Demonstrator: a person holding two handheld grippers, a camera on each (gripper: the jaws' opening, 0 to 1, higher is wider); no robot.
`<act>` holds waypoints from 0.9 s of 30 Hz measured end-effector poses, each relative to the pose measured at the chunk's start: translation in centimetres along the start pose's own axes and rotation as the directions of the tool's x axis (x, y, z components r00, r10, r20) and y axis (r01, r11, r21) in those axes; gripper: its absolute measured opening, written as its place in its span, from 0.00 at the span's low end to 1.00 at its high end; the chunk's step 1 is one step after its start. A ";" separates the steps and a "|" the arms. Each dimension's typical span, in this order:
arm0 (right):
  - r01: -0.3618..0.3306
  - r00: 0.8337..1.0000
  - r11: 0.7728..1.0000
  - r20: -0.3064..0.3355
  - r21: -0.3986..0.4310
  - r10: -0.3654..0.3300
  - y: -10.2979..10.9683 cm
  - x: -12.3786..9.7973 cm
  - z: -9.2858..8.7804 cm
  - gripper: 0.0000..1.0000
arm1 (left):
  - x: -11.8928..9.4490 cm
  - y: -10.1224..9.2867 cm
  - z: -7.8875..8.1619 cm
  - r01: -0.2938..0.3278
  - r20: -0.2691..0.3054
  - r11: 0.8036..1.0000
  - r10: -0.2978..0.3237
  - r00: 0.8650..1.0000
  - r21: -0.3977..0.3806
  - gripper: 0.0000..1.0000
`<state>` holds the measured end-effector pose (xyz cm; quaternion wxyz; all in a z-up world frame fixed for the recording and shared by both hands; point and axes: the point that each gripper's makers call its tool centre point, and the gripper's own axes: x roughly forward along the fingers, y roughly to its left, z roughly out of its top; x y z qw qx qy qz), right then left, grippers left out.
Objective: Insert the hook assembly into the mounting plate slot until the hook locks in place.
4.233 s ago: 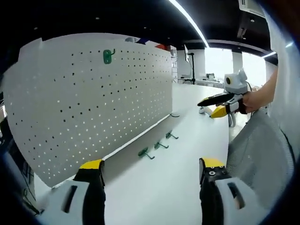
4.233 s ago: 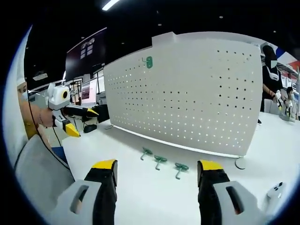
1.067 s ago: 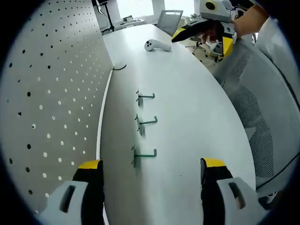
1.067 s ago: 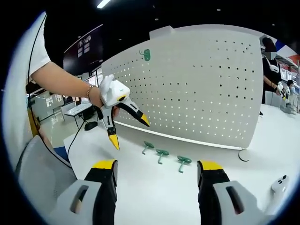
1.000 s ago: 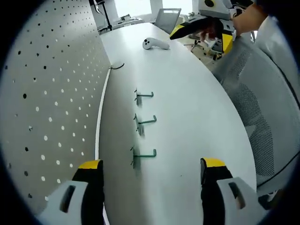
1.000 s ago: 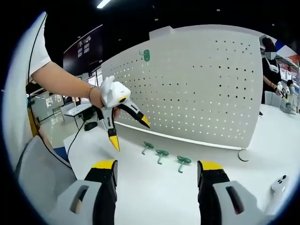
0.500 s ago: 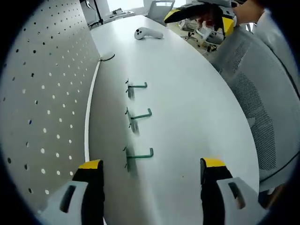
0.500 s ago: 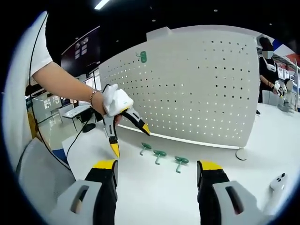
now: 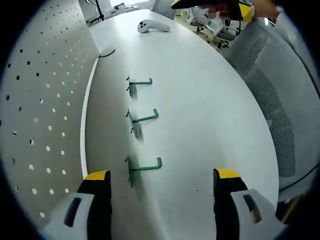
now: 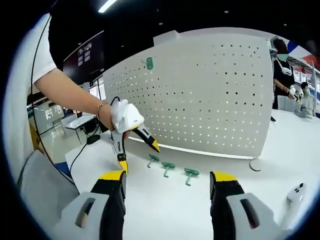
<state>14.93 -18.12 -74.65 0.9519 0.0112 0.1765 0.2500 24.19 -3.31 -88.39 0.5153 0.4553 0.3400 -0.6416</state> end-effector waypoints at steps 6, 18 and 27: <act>0.010 1.000 1.000 0.012 0.006 -0.010 -0.2 -0.1 0.2 0.65 | 0.3 0.1 -0.2 0.003 -0.002 1.000 -0.003 1.000 -0.015 0.87; 0.023 1.000 1.000 0.015 0.010 -0.023 -0.5 -0.3 0.3 0.63 | 0.3 0.2 -0.4 0.024 0.015 0.999 -0.024 1.000 -0.032 0.83; 0.022 1.000 1.000 0.008 0.019 -0.022 -0.5 -0.3 0.1 0.62 | -0.2 1.8 -0.4 0.001 0.045 0.996 0.003 0.999 -0.089 0.61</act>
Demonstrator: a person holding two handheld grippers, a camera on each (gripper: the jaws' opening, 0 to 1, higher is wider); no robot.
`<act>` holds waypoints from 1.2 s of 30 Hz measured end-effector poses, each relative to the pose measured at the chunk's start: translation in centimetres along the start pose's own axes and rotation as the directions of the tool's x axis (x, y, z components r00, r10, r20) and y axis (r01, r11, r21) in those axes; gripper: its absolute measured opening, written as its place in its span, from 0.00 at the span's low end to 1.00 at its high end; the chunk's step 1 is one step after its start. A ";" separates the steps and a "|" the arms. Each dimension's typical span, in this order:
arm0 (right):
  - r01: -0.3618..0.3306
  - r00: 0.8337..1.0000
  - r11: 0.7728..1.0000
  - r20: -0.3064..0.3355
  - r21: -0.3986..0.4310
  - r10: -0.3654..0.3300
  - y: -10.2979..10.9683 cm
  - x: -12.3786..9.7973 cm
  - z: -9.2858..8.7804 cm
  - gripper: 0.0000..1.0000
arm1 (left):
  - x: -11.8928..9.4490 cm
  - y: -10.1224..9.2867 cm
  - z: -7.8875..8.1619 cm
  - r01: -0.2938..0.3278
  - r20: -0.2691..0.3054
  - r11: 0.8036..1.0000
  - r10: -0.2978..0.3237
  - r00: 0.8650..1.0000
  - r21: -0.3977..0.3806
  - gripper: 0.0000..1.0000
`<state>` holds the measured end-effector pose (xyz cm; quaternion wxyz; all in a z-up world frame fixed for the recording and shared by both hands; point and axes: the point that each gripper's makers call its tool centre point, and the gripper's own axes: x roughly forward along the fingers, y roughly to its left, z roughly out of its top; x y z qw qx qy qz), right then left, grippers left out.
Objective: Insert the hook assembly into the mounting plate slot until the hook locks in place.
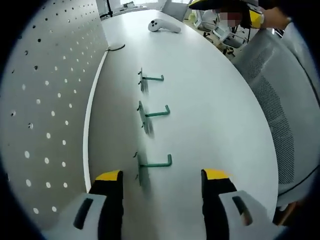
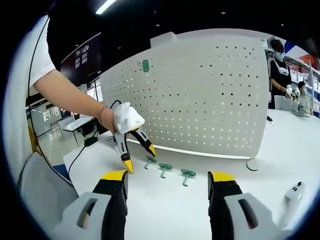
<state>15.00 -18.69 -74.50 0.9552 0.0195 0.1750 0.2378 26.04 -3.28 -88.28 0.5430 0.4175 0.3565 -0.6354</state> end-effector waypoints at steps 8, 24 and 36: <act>0.001 1.000 1.000 -0.012 -0.004 -0.001 0.0 0.0 -0.2 0.62 | -0.1 0.3 -0.1 -0.006 -0.002 1.000 0.006 1.000 -0.013 0.52; 0.007 1.000 1.000 -0.014 0.003 -0.007 -0.2 0.0 -0.3 0.61 | -0.2 1.1 -0.1 -0.024 0.002 0.999 0.024 1.000 -0.031 0.36; 0.009 1.000 1.000 -0.011 0.008 -0.009 -0.2 0.0 -0.2 0.60 | -0.3 1.9 -0.1 -0.061 0.009 0.996 0.062 0.998 -0.065 0.20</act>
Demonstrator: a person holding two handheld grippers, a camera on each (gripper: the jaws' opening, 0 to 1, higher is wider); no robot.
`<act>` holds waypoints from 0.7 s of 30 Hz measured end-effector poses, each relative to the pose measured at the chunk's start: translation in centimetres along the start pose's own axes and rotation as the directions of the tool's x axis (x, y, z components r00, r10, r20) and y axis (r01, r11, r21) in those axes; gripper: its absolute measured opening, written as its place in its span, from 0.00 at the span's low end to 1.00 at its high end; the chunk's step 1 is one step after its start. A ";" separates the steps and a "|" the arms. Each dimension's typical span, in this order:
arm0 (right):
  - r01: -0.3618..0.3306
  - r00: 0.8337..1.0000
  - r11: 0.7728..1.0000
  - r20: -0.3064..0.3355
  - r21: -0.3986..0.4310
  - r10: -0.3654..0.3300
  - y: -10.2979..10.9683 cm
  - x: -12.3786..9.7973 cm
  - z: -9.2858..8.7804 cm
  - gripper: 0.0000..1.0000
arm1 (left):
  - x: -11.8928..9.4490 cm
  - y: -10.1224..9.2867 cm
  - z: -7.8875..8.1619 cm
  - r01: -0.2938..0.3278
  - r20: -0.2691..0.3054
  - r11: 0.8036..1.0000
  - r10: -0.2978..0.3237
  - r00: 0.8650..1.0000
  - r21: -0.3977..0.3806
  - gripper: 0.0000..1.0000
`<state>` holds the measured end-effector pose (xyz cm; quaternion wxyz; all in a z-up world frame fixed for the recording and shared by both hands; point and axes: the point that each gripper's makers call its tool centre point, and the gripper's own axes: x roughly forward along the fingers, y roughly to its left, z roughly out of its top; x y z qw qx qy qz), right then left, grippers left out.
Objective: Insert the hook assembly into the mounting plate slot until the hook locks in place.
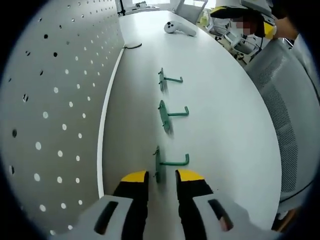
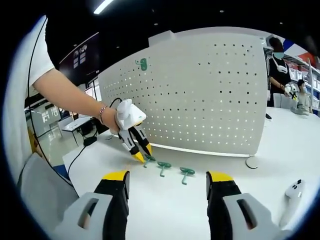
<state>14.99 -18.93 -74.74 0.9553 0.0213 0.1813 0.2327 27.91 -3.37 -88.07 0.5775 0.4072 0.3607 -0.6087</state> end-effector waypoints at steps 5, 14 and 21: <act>0.001 1.000 1.000 0.001 0.000 -0.001 -0.1 0.0 0.0 0.60 | 0.0 0.2 0.1 -0.019 0.002 1.000 0.019 1.000 0.010 0.13; -0.002 1.000 1.000 -0.003 0.000 0.002 0.0 0.0 -0.1 0.60 | 0.1 0.6 0.0 -0.066 -0.013 0.997 0.067 0.998 0.048 0.04; -0.002 1.000 1.000 -0.001 0.001 0.002 0.0 0.0 -0.1 0.60 | 0.1 0.7 0.0 -0.086 0.000 0.996 0.086 0.996 0.029 0.03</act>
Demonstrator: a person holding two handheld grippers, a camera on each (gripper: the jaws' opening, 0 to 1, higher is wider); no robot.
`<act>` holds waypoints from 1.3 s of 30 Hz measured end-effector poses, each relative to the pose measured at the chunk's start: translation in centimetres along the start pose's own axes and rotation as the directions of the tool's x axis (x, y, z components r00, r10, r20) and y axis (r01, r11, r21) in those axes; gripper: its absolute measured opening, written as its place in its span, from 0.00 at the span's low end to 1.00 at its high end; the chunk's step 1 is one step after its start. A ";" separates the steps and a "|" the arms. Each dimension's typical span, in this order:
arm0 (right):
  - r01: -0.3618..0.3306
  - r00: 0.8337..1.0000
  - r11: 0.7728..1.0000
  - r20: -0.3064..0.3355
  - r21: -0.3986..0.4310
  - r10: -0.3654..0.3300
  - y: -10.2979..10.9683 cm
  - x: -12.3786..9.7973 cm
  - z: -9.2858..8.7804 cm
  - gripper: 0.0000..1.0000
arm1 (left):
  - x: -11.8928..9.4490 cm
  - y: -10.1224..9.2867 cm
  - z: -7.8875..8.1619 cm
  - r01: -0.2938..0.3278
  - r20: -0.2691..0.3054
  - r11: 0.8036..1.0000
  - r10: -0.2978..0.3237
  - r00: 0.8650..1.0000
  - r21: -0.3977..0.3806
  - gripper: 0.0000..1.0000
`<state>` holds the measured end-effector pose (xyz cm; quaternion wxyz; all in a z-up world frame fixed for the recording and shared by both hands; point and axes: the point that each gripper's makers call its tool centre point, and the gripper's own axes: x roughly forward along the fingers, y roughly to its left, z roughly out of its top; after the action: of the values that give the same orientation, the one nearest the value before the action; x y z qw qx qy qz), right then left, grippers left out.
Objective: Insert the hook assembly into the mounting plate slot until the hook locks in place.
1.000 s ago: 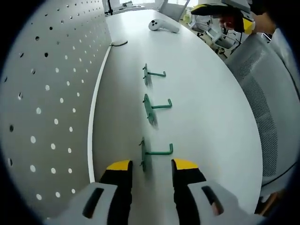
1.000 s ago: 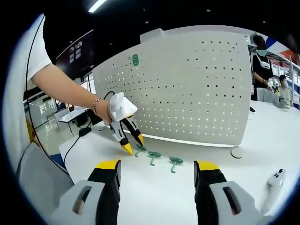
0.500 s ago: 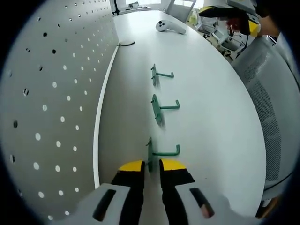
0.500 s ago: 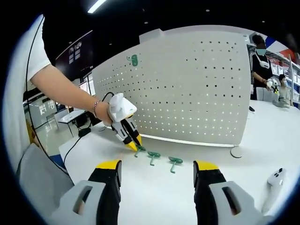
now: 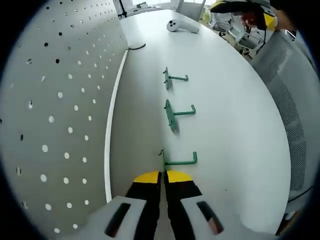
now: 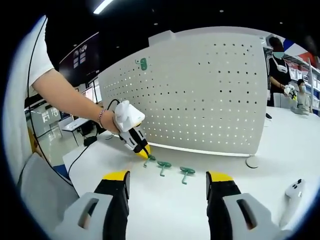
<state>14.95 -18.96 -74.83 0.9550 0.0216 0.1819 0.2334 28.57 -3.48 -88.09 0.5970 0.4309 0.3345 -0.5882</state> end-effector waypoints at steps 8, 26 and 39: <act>0.005 1.000 1.000 0.003 0.008 -0.005 -0.2 0.0 0.0 0.59 | 0.0 0.0 0.0 0.008 -0.008 1.000 -0.008 1.000 0.029 0.03; 0.007 1.000 1.000 0.014 0.002 -0.007 -0.1 -0.1 0.4 0.59 | -3.1 0.6 2.0 -0.066 0.175 0.994 0.080 0.981 -0.081 0.02; 0.018 0.999 1.000 0.033 0.006 -0.018 -0.4 -0.2 0.8 0.59 | -7.2 0.9 4.2 -0.119 0.323 0.983 0.159 0.933 -0.140 0.03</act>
<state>15.28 -19.39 -74.09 0.9598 0.0267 0.1671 0.2241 28.41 -4.33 -79.77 0.7095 0.3120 0.2320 -0.5877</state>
